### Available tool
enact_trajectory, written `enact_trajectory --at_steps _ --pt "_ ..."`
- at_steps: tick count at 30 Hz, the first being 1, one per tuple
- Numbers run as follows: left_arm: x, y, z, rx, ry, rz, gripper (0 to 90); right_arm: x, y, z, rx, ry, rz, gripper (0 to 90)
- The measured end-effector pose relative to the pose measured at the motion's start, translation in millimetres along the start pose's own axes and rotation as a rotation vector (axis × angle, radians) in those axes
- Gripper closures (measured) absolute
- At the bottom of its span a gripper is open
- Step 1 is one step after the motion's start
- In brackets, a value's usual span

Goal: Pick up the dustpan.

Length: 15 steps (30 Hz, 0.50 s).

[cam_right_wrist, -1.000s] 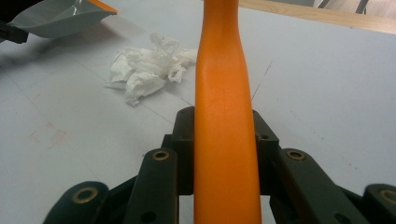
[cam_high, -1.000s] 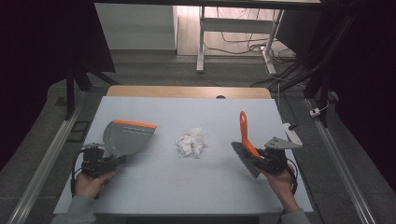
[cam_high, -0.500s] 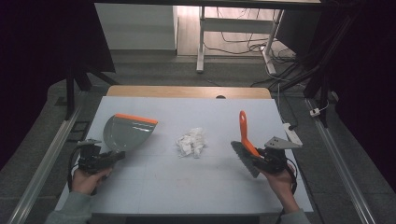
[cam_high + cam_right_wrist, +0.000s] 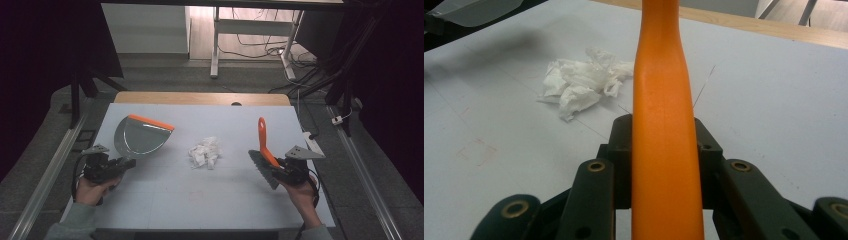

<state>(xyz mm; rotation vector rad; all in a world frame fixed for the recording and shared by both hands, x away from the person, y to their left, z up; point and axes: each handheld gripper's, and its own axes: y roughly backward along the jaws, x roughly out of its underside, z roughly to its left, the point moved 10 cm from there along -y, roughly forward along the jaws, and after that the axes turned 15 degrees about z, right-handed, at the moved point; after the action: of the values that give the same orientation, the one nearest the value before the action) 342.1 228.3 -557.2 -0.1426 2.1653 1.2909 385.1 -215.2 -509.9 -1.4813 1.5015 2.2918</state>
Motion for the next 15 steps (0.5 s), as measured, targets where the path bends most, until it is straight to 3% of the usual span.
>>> enact_trajectory --at_steps 15 --pt "-2.5 11.0 -12.2 0.041 -0.111 -0.009 61.3 -1.8 -1.1 2.3 0.000 0.006 0.001 70.0"
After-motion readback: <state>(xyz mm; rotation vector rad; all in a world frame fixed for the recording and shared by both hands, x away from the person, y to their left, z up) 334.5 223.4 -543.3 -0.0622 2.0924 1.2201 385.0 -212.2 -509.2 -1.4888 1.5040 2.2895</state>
